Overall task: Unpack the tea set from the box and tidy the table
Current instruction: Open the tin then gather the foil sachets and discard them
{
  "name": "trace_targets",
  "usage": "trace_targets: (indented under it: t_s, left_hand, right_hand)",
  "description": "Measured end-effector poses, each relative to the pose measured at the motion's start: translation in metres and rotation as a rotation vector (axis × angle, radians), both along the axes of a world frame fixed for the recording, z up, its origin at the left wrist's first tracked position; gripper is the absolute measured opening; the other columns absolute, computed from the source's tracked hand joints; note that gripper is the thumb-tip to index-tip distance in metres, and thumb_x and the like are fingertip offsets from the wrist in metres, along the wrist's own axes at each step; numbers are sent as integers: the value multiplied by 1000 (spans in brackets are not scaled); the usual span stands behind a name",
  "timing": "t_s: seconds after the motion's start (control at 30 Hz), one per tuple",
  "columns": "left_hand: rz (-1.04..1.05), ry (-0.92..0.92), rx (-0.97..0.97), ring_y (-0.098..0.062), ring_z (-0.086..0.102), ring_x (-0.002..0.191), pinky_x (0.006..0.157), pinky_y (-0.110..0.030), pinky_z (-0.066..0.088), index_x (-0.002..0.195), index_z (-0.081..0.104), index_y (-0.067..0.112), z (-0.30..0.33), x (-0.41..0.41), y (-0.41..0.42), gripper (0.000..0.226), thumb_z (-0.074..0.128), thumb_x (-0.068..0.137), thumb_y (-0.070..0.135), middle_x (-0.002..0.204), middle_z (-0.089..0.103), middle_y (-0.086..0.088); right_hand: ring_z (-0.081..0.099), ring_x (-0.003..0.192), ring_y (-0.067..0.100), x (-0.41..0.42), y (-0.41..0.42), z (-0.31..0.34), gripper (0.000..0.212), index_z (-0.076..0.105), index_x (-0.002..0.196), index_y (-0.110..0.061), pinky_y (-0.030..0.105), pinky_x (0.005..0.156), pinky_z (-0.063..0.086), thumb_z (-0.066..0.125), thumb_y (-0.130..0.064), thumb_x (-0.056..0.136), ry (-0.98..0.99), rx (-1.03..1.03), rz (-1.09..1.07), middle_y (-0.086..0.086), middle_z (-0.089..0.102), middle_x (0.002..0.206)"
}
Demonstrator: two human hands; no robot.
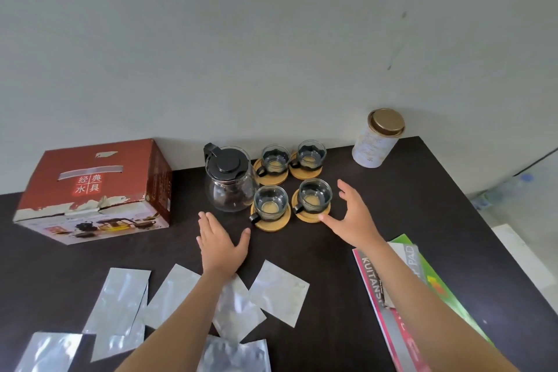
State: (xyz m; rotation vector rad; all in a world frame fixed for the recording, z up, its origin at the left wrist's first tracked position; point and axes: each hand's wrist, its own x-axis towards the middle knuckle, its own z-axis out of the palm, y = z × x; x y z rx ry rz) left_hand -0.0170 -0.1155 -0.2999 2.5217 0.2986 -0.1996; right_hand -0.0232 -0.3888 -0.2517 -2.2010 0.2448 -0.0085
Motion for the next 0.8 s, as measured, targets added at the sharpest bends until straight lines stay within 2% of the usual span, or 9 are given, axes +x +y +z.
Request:
trace_targets:
  t_s: [0.1,0.17,0.23,0.3,0.37,0.5,0.57,0.7,0.8]
  left_hand:
    - [19,-140,-68,-24,10,146,117,-43,17,148,11,2,19,-21,-15,86,59,88,41,158,12,-12]
    - [-11,-261,-82,-24,18,144,115,-37,24,147,21,2,33,-28,-34,78,60,88,35,155,22,-13]
    - [-54,-381,-120,-25,27,140,111,-37,32,142,34,1,49,-26,-60,68,62,87,30,150,32,-14]
    - [-99,-456,-159,-27,33,137,106,-39,37,135,45,2,66,-18,-90,60,64,85,30,145,37,-13]
    - [-165,-495,-186,-25,36,134,105,-38,39,133,47,4,82,-6,-121,60,62,84,36,142,39,-11]
    - [-296,-446,-185,-16,29,137,109,-29,31,141,35,11,102,25,-185,70,61,85,43,146,34,-3]
    - [-312,-404,-185,-17,28,138,111,-31,31,143,31,12,103,42,-215,75,62,84,46,147,32,-3]
    - [-267,-269,-200,-18,25,139,109,-35,32,147,21,15,99,79,-268,86,65,80,49,150,28,-2]
    - [-231,-196,-211,-19,25,139,109,-36,30,147,19,14,91,107,-296,95,71,75,49,150,27,-3]
  right_hand:
    - [36,135,12,-6,-5,20,87,27,148,-22,24,103,32,78,-26,78,-25,-17,17,-4,34,149]
    - [38,133,12,-6,-11,35,81,30,147,-22,24,102,33,75,-26,80,-71,-19,11,-3,35,149]
    - [40,131,11,-5,-20,51,74,33,145,-20,23,100,33,73,-26,83,-131,-9,-11,-2,38,146]
    - [42,129,12,-1,-34,65,67,37,143,-19,23,99,34,70,-26,85,-181,-4,-43,0,42,143]
    - [42,129,14,7,-50,76,62,39,141,-18,25,101,35,68,-26,87,-207,-15,-61,1,44,140]
    - [43,128,18,35,-92,91,54,45,135,-14,27,103,37,66,-24,87,-271,-66,-60,4,48,135]
    - [43,127,19,52,-113,93,54,44,136,-12,21,99,31,65,-23,87,-257,-96,-59,5,47,135]
    - [44,125,23,89,-151,84,55,44,136,-11,30,102,39,64,-26,86,-247,-124,-35,8,46,134]
    - [41,126,23,116,-170,74,56,46,135,-14,25,97,37,67,-26,85,-237,-133,-12,6,44,135]
